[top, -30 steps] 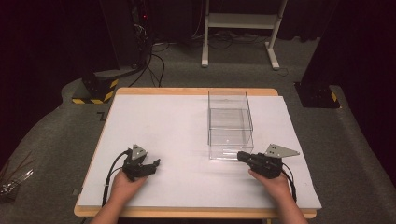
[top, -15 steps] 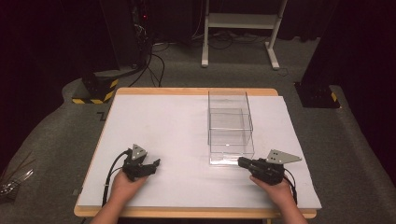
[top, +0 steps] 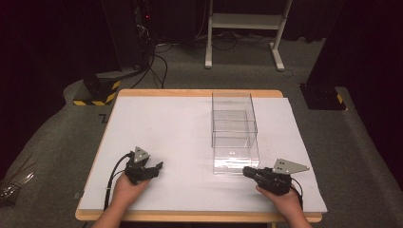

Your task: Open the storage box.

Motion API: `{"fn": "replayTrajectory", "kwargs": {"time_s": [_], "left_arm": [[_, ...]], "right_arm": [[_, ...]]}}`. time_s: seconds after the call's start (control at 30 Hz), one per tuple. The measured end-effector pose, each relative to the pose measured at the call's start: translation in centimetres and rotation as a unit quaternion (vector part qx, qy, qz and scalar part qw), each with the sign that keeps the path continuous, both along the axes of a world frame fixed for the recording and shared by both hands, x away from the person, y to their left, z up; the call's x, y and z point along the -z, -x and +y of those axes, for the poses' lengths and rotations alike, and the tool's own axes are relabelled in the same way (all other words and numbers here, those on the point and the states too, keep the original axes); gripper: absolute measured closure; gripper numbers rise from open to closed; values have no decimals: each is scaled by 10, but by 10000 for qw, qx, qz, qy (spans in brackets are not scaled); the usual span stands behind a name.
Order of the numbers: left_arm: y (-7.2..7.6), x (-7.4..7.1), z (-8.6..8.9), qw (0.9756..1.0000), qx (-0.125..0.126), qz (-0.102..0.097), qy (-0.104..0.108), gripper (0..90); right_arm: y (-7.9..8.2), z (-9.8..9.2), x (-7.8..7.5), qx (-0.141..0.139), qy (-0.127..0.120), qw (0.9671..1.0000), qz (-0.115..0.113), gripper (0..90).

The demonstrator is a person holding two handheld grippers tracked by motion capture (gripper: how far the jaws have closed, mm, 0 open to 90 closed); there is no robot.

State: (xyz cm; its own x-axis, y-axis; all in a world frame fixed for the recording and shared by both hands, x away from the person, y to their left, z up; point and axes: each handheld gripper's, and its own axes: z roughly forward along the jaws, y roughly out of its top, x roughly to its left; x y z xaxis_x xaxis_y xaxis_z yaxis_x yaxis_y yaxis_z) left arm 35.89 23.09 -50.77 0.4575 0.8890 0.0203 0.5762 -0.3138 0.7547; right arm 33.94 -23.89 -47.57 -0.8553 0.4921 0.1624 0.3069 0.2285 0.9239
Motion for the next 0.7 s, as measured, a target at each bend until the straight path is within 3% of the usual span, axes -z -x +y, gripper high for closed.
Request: {"fn": "replayTrajectory", "kwargs": {"time_s": [0.7], "left_arm": [[0,0,0,10000,-6,-2,7,341]], "right_arm": [[17,-7,5,-56,-57,10000,-33,831]]}}
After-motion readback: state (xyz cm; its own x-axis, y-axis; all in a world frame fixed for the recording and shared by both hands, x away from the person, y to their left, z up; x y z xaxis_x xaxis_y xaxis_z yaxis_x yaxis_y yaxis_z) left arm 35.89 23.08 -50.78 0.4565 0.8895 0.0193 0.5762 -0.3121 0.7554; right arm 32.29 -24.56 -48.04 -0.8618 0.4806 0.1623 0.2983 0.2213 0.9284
